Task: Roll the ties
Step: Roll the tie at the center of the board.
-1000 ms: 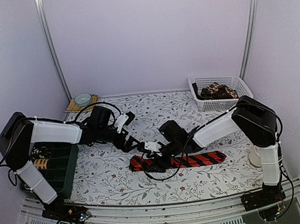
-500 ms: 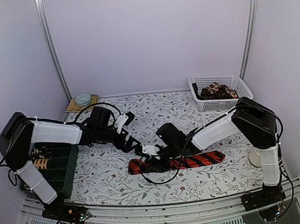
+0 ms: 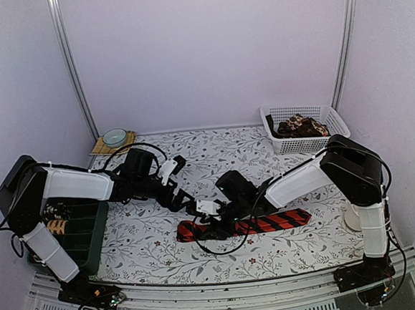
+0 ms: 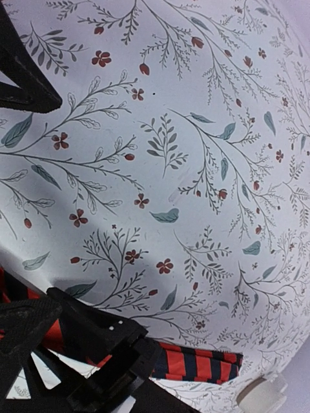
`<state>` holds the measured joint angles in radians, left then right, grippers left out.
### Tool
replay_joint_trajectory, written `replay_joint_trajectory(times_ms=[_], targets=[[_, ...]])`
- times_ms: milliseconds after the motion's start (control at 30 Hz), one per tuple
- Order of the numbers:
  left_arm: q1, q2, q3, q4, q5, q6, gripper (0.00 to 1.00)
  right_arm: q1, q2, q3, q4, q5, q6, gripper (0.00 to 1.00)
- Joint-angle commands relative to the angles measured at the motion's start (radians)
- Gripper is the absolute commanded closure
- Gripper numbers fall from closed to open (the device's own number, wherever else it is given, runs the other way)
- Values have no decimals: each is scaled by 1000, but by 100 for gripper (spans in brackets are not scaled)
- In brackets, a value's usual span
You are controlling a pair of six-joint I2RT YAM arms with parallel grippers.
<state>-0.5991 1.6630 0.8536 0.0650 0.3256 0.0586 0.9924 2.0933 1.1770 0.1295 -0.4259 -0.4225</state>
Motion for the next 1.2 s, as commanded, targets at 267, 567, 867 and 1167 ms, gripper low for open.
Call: replay_joint_trajectory(times_ms=[267, 567, 867, 1167], targets=[[23, 75, 114, -171, -49, -158, 0, 7, -159, -10, -128, -66, 26, 19], [67, -99, 26, -108, -128, -344, 0, -17, -188, 5, -125, -37, 116, 15], [69, -317, -247, 113, 32, -663, 9, -72, -369, -69, -66, -14, 388, 10], [-34, -377, -388, 115, 17, -954, 33, -131, -450, -71, -185, -101, 669, 17]])
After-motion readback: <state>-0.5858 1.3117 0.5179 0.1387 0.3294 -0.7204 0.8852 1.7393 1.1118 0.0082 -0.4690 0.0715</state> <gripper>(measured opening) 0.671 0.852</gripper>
